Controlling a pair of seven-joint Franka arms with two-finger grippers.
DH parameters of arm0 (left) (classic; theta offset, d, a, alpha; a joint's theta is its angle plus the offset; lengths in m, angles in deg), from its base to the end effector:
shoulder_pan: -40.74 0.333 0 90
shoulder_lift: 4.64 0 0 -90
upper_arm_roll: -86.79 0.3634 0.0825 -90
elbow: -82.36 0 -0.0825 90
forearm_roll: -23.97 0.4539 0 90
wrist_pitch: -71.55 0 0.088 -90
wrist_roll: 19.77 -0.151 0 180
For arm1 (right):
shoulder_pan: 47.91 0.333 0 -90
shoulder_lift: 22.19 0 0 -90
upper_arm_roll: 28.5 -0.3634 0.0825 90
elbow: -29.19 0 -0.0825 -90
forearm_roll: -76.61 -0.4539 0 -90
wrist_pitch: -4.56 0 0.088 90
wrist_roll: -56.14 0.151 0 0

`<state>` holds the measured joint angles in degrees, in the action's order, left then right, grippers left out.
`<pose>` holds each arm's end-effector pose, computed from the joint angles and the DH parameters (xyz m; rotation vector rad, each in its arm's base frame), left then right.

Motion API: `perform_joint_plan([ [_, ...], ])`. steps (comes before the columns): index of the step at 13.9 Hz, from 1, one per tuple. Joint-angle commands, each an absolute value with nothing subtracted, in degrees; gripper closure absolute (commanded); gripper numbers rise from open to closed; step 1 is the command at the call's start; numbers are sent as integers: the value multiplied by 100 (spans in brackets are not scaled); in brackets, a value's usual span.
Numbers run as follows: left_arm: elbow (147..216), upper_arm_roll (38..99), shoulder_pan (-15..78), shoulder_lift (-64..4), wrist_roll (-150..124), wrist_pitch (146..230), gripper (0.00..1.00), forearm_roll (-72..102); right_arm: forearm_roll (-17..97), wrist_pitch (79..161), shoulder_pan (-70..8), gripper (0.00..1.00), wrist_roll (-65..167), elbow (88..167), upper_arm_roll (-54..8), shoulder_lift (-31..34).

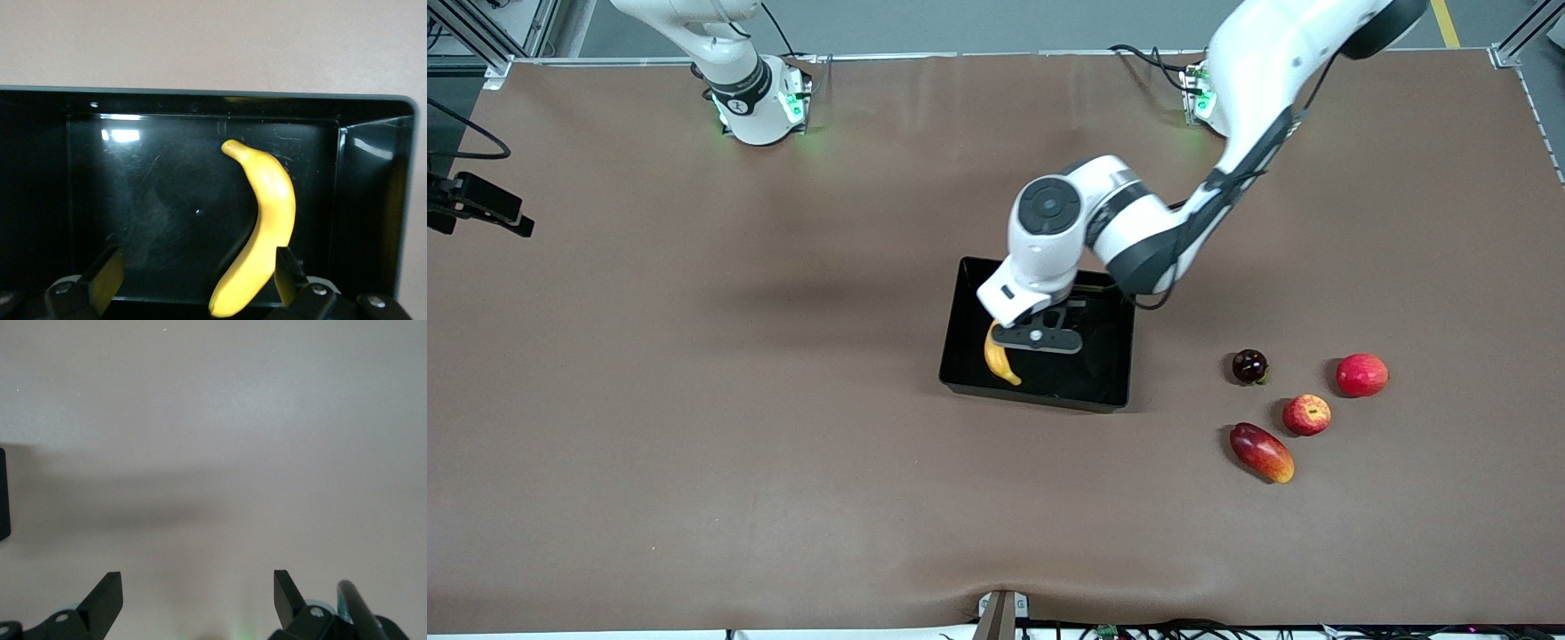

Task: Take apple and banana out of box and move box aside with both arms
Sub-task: 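Reach into the tray and grasp the yellow banana with the left gripper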

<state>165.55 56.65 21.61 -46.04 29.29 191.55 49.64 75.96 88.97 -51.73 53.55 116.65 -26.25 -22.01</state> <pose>0.6050 -0.5386 0.2594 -3.1217 0.1735 -0.0876 0.6099 -0.0630 0.6416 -3.1236 0.0937 0.0865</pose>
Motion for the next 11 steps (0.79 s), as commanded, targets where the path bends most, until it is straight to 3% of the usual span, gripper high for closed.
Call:
perform_joint_plan([
  [1, 16295, 6068, 1754, -4927, 3128, 19414, 0, 5034, 7547, 8841, -5292, 0, 5342, 11602, -2692, -2183],
  [11, 16295, 6121, 1595, -5605, 3419, 20338, 0, 5095, 7547, 8850, -5283, 0, 5342, 11593, -2692, -2183],
])
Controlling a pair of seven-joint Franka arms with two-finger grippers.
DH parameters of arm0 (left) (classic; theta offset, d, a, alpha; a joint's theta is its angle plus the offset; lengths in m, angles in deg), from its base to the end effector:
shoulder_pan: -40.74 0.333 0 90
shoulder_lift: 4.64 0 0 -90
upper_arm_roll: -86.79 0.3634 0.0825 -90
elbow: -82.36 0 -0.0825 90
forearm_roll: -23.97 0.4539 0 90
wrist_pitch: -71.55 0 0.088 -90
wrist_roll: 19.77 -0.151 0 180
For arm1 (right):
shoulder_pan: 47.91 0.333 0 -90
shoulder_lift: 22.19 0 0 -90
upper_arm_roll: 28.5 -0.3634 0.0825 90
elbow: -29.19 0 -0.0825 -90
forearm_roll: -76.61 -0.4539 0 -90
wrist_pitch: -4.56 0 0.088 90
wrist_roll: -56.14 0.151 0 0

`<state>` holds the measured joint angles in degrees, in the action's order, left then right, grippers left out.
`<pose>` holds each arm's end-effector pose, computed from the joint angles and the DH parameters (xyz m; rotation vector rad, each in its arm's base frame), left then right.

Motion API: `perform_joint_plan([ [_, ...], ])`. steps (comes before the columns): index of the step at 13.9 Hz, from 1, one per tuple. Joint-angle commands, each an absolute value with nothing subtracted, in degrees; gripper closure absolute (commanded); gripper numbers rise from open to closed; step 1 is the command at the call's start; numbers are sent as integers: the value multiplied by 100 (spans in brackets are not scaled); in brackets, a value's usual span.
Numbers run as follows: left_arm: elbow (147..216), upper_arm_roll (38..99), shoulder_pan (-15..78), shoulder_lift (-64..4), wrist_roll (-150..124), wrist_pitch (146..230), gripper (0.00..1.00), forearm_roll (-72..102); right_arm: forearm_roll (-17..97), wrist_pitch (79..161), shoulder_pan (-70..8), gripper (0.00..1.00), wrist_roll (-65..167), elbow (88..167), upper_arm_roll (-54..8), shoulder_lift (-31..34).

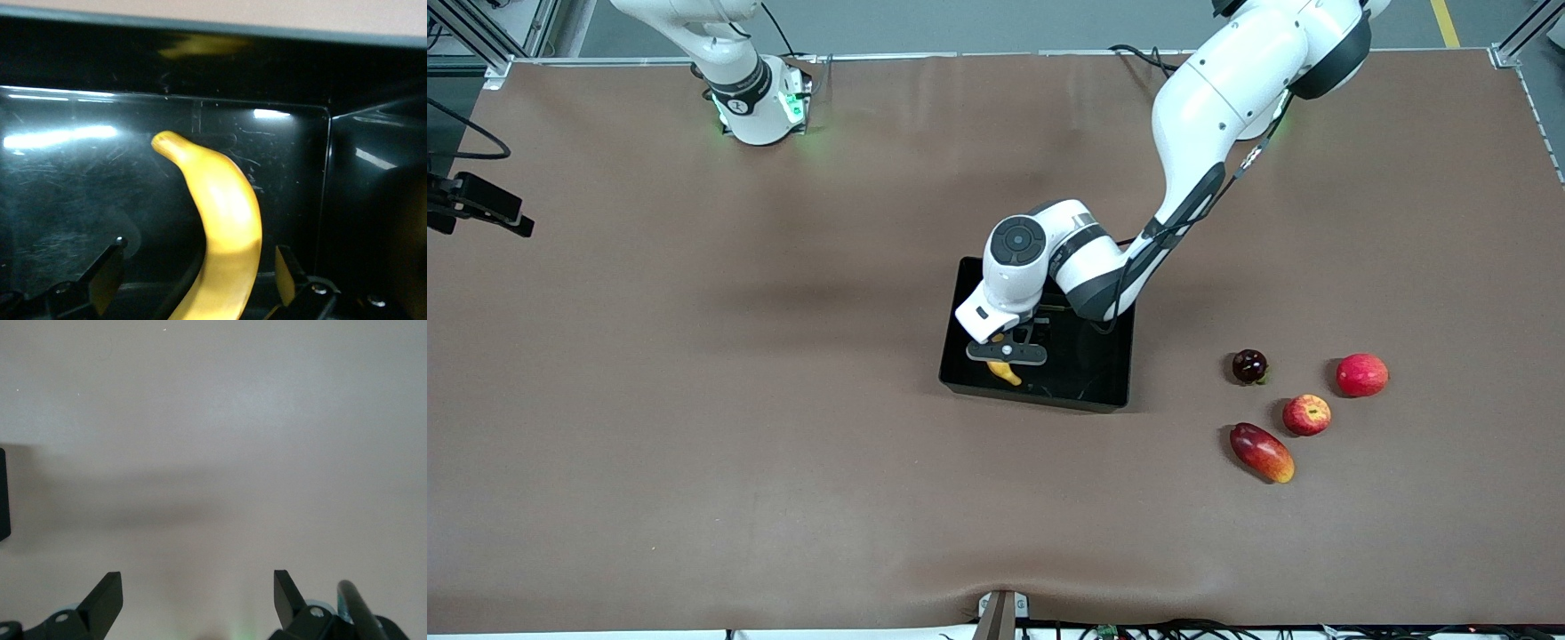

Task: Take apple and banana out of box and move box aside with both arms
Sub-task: 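Reach into the tray and grasp the yellow banana with the left gripper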

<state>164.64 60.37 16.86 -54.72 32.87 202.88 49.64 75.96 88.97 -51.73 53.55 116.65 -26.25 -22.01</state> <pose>0.5899 -0.5746 0.1568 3.0727 -0.1299 0.0846 0.6099 -0.0630 0.6416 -3.1236 0.0937 0.0865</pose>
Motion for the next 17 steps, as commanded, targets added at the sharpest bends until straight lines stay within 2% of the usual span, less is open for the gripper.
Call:
perform_joint_plan([
  [1, 16295, 6182, 1569, -5657, 3419, 20373, 0, 5104, 7547, 8850, -5292, 0, 5342, 11593, -2692, -2183],
  [6, 16295, 6455, 1349, -5903, 3727, 20918, 0, 5087, 7529, 8894, -5283, 0, 5333, 11585, -2692, -2175],
  [9, 16304, 6499, 1358, -5992, 3657, 20954, 56, 5104, 7538, 8894, -5292, 0, 5342, 11585, -2692, -2166],
  [10, 16304, 6516, 1349, -5983, 3656, 20954, 85, 5113, 7538, 8903, -5292, 0, 5342, 11585, -2692, -2166],
  [11, 16304, 6525, 1349, -5966, 3665, 20954, 100, 5122, 7538, 8911, -5292, 0, 5333, 11585, -2692, -2166],
  [17, 16304, 6525, 1472, -5650, 3656, 20883, 100, 5104, 7599, 9131, -5283, 0, 5333, 11585, -2692, -1955],
])
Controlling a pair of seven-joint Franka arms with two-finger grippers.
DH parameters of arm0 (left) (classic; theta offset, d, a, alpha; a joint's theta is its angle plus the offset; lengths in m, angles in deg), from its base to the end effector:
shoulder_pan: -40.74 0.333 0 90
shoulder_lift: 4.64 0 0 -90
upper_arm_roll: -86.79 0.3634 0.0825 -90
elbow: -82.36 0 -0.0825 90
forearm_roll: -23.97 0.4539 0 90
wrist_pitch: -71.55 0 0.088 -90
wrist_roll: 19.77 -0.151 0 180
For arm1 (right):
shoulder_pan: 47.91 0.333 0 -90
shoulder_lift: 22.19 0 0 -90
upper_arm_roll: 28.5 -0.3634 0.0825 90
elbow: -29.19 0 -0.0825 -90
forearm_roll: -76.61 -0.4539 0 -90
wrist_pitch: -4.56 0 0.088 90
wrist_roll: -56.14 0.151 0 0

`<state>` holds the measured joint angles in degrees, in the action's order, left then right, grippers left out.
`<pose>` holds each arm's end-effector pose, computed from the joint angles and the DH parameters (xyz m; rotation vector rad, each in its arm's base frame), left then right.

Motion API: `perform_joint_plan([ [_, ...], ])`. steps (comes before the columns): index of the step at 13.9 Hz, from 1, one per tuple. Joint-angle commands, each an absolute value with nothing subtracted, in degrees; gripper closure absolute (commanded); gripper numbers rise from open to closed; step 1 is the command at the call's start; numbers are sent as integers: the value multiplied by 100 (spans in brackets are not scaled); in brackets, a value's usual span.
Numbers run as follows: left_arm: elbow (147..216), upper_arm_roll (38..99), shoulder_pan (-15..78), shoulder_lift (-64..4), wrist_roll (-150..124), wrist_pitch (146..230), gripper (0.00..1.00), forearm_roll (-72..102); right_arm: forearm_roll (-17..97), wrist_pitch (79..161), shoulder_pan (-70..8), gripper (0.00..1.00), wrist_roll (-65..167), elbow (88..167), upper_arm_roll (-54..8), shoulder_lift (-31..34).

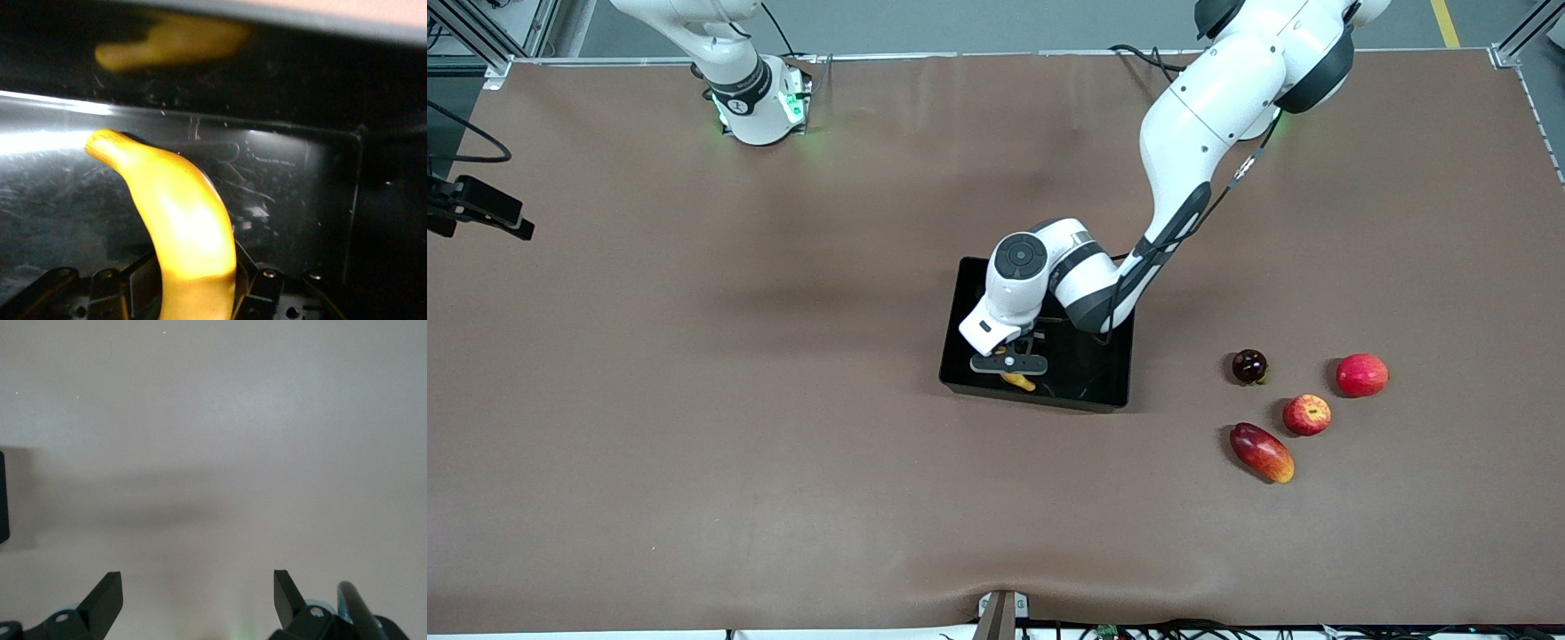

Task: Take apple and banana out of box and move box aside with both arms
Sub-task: 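Reach into the tray and grasp the yellow banana with the left gripper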

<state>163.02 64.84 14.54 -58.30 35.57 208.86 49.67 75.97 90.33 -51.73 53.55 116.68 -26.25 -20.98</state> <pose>0.6072 -0.5697 0.1157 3.0498 -0.0367 0.1546 0.6190 -0.0638 0.6321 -3.1250 0.0941 0.0785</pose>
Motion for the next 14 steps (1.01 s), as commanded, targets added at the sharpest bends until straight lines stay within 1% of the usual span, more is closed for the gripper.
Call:
perform_joint_plan([
  [1, 16295, 6525, 1507, -5553, 3656, 20883, 100, 5078, 7608, 9131, -5274, 0, 5333, 11585, -2692, -1955],
  [3, 16295, 6525, 1621, -5351, 3656, 20883, 100, 5060, 7608, 9131, -5283, 0, 5333, 11585, -2692, -1955],
  [5, 16304, 6508, 1867, -5088, 3648, 20840, 100, 5060, 7617, 9158, -5274, 0, 5333, 11585, -2692, -1798],
  [7, 16304, 6446, 1964, -4851, 3630, 20324, 100, 5052, 7547, 9166, -5283, 0, 5333, 11585, -2692, -1683],
  [11, 16304, 6437, 2254, -4306, 3560, 19891, 100, 4797, 7485, 9228, -5222, 0, 5342, 11585, -2710, -1507],
  [14, 16339, 6437, 2789, -3971, 2710, 19505, 100, 4429, 6951, 9316, -5133, 0, 5350, 11585, -2727, -1393],
])
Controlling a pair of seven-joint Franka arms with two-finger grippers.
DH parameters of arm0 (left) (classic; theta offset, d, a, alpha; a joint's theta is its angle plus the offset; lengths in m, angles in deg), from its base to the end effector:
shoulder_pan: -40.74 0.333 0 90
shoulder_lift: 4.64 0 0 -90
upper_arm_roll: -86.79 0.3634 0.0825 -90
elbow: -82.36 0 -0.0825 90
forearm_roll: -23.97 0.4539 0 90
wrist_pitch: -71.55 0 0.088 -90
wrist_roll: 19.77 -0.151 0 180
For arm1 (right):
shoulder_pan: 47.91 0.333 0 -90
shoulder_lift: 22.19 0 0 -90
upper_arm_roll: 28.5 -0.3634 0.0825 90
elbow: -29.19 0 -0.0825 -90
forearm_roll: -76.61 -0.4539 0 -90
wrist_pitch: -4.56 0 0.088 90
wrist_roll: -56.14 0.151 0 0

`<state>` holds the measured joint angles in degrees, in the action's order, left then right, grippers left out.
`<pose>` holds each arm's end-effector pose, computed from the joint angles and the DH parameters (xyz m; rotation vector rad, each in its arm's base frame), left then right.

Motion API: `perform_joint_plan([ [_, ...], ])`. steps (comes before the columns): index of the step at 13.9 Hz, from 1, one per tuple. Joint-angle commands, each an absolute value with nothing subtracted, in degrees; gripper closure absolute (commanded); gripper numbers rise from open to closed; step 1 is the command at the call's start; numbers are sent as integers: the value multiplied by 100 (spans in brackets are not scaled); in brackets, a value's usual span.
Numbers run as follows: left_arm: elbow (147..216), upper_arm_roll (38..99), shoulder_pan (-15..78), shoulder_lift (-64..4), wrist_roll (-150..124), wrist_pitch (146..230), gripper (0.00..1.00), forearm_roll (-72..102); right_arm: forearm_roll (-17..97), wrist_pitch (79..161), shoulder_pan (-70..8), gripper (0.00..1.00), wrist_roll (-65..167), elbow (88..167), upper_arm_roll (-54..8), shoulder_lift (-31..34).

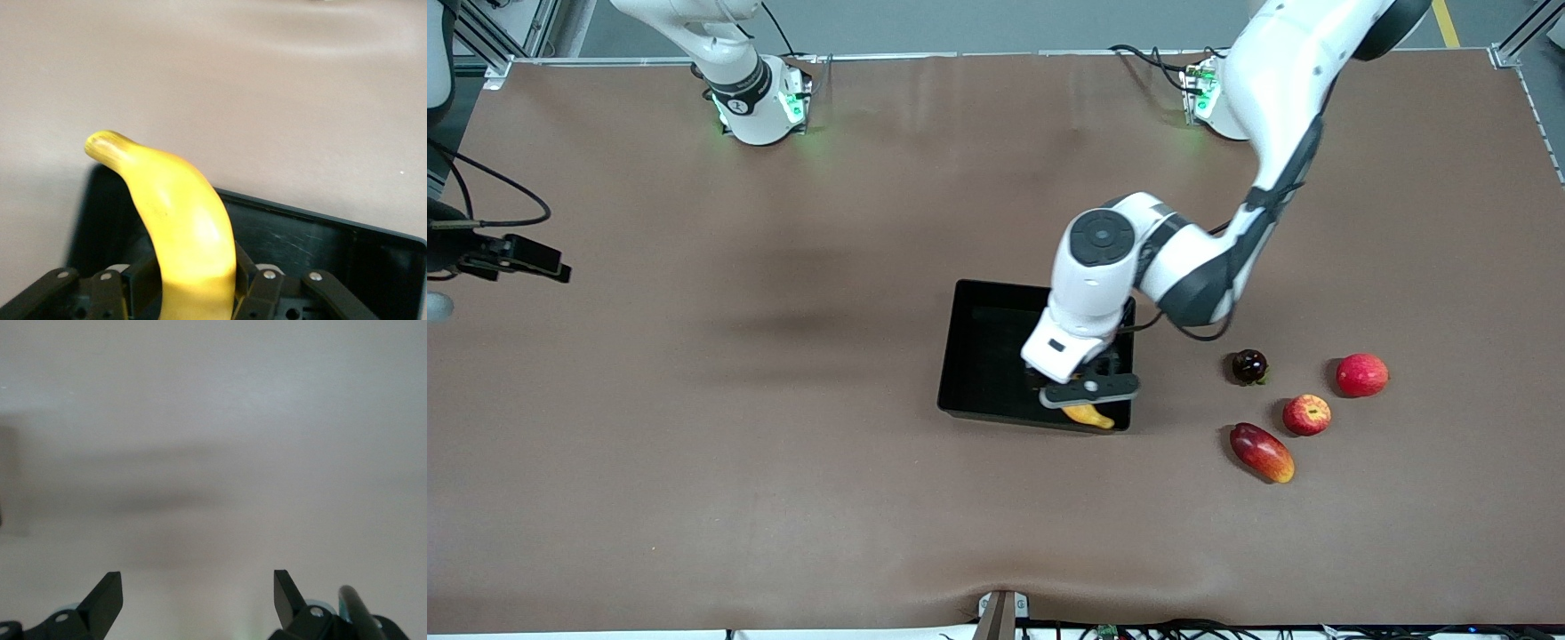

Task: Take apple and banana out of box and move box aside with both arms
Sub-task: 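Lift the banana out of the tray with the left gripper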

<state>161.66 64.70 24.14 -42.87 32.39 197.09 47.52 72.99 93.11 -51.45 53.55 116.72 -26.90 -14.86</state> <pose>0.7109 -0.4519 0.3231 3.0699 0.1923 0.3488 0.6566 -0.0484 0.5672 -3.0696 0.0712 0.1626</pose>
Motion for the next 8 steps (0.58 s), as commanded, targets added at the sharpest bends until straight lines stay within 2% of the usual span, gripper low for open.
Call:
perform_joint_plan([
  [1, 16339, 6437, 3017, -3927, 2359, 19434, 100, 4262, 6705, 9316, -5133, 0, 5350, 11585, -2727, -1262],
  [4, 16348, 6437, 3641, -3751, 814, 18943, 100, 4164, 6483, 9325, -5151, 0, 5350, 11585, -2727, -1007],
  [8, 16357, 6446, 4520, -3733, -1173, 18792, 100, 4172, 6107, 9552, -5099, 0, 5333, 11576, -2727, -611],
])
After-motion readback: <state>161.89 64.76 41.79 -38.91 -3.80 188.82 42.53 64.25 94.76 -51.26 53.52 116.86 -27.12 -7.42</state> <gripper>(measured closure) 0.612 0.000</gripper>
